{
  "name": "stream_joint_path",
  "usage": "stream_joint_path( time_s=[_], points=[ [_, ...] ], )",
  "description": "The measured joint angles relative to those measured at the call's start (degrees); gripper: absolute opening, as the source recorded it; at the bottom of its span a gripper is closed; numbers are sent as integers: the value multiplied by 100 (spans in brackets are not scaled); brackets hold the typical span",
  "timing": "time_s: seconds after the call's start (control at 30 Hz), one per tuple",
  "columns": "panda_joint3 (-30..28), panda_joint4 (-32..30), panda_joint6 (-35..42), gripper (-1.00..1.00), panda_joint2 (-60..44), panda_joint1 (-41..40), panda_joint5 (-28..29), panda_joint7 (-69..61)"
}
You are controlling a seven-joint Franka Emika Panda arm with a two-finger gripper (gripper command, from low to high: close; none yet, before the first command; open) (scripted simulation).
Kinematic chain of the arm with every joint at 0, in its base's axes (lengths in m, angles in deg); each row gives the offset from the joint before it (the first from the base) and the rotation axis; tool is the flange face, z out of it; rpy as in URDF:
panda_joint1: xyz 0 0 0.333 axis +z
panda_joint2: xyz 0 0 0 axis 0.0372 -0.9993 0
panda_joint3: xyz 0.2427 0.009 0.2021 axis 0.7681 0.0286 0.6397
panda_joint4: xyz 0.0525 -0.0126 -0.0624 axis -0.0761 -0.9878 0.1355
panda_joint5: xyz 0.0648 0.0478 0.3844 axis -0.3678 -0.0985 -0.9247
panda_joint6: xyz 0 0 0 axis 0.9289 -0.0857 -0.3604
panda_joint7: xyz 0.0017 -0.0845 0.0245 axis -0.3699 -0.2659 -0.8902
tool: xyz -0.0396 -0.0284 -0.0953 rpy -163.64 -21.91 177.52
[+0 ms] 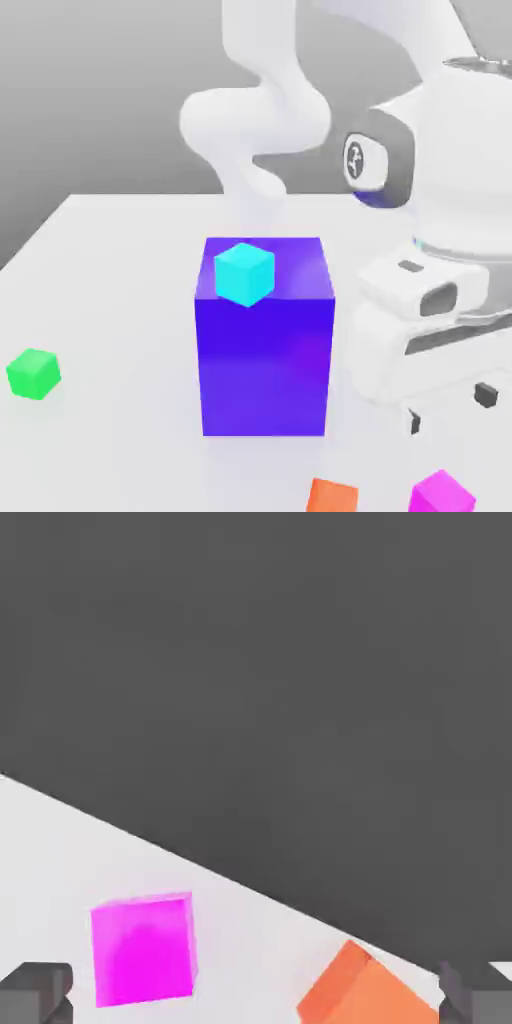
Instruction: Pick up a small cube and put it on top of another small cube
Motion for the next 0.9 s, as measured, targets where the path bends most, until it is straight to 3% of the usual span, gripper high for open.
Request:
stream_joint_path(
  time_s=[0.23,0.27,0.47,0.63,0.9],
  points=[
    [-156,215,-781,0,-1456,313,328,148],
    [-188,239,-862,-100,-1563,340,358,169],
    [-202,251,-902,-100,-1616,352,373,181],
    [14,67,-305,-100,-835,179,124,-9],
    [-656,-608,-196,-100,-51,-1193,27,-1451]
  ],
)
